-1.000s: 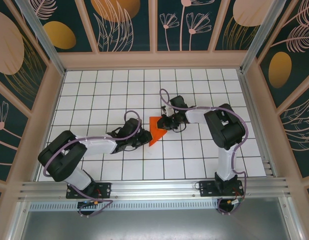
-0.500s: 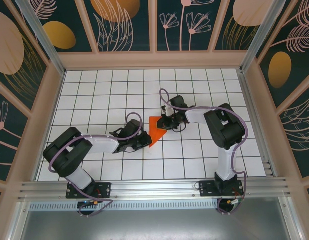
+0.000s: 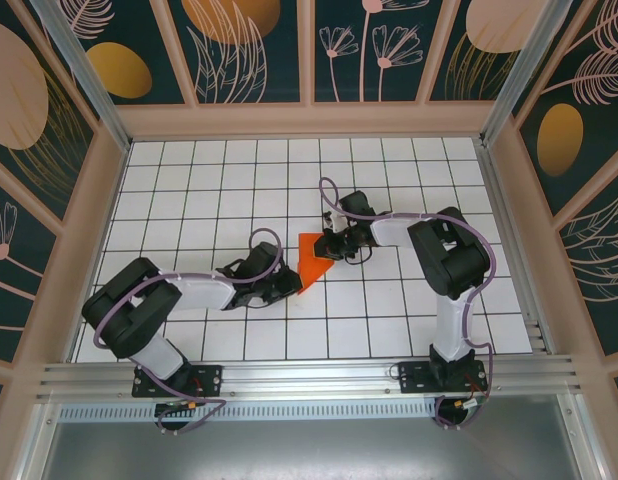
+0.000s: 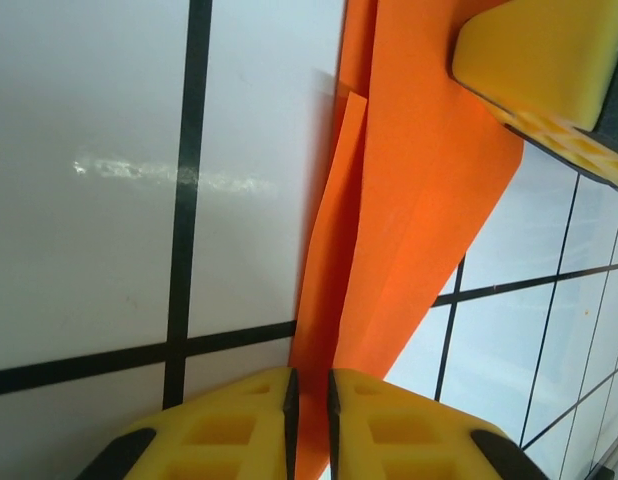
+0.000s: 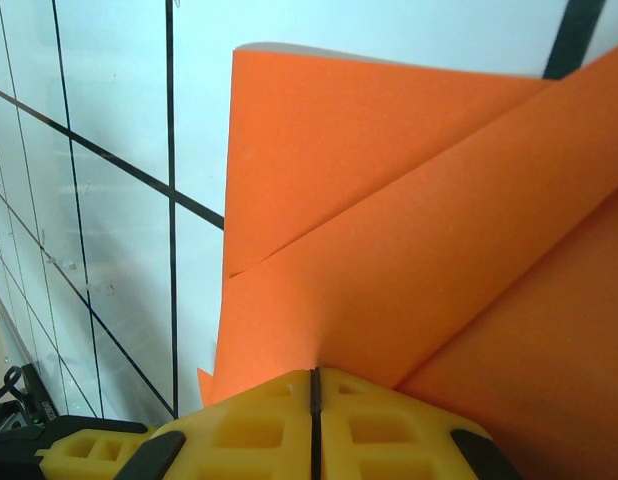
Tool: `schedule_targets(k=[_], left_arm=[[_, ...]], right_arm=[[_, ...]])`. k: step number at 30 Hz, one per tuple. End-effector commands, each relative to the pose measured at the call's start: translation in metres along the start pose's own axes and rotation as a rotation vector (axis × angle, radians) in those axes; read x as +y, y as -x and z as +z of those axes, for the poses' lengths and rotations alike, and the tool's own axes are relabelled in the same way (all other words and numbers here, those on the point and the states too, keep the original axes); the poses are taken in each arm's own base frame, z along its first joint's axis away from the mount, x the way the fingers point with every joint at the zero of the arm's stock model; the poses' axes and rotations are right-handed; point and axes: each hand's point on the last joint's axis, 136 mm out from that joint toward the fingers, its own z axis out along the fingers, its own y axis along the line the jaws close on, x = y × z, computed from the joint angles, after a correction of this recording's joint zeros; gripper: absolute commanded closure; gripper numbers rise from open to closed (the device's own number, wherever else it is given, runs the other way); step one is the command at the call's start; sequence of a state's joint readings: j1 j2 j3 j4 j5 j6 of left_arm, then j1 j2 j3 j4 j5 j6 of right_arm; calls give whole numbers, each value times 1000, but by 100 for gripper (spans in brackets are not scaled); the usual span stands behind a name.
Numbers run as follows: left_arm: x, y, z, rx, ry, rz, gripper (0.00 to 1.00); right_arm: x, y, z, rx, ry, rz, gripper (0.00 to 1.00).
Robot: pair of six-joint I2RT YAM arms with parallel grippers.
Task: Fold a paper plane with a square sheet of paper (pick it up from the middle)
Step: Fourth fold the wing at the center of the table.
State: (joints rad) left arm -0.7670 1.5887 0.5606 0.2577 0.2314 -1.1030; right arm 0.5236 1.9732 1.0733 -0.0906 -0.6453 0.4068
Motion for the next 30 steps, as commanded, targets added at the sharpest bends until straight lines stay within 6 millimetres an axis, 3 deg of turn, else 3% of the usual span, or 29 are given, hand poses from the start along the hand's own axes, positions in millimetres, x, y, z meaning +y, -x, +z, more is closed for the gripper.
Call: schedule_targets(k=[1, 11, 23, 30], left_arm=[[3, -11, -4, 33, 2, 7, 80], [-10, -17, -4, 62, -47, 58, 75], [16, -22, 0, 67, 47, 27, 87], [33, -31, 0, 92, 94, -7, 88]], right_arm=[[-47, -13, 14, 28, -157, 72, 90], [-48, -14, 14, 30, -158, 73, 90], [-49, -15, 15, 31, -160, 74, 90], [-50, -15, 15, 34, -163, 77, 90]])
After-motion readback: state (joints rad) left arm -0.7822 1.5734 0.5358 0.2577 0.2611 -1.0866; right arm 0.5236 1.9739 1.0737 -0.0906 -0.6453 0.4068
